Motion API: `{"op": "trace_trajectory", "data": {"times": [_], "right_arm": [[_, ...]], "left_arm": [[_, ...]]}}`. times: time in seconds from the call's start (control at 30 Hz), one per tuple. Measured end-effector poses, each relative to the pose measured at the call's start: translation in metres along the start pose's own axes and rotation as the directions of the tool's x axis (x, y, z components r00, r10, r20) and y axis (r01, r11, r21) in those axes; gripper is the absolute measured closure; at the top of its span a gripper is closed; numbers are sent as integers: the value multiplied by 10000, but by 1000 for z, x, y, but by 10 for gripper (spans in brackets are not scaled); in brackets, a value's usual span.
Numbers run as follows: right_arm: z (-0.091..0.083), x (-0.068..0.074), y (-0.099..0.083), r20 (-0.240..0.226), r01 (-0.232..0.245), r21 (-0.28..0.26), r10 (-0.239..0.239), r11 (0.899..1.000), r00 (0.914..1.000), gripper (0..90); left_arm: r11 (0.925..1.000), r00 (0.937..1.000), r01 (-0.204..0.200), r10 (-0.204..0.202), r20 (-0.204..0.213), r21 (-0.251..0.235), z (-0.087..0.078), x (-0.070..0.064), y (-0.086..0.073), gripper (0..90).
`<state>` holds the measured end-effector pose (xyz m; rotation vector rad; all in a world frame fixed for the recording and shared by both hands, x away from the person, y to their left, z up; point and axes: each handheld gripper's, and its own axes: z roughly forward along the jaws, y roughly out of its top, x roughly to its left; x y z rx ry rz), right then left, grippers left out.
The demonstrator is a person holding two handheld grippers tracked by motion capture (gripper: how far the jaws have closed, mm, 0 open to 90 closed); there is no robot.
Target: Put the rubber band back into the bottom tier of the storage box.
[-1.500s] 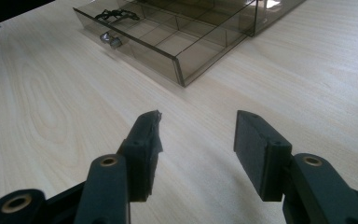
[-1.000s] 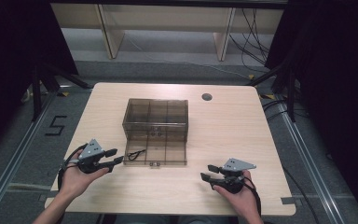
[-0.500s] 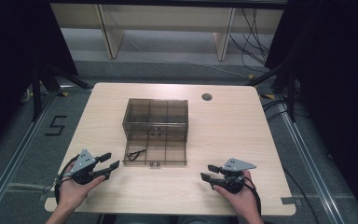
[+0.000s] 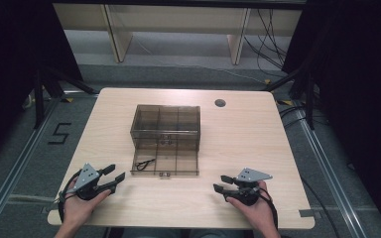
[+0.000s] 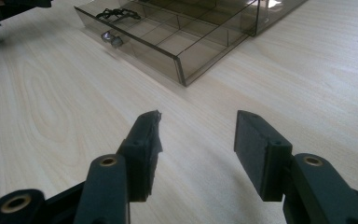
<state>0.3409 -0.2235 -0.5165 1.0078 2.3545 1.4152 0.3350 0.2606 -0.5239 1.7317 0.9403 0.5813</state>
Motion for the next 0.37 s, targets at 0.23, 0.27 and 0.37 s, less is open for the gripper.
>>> {"op": "trace_trajectory", "data": {"times": [0.23,0.27,0.37], "right_arm": [[1,0,0,-231,-200,49,201,9998,9995,512],[1,0,0,-235,-207,69,208,9998,9995,512],[1,0,0,-234,-219,62,220,9997,9995,512]], "left_arm": [[10000,10000,-32,32,-25,-48,0,0,0,455],[10000,10000,-56,56,-32,-58,1,0,0,454],[10000,10000,-74,75,-23,67,0,0,0,451]]}}
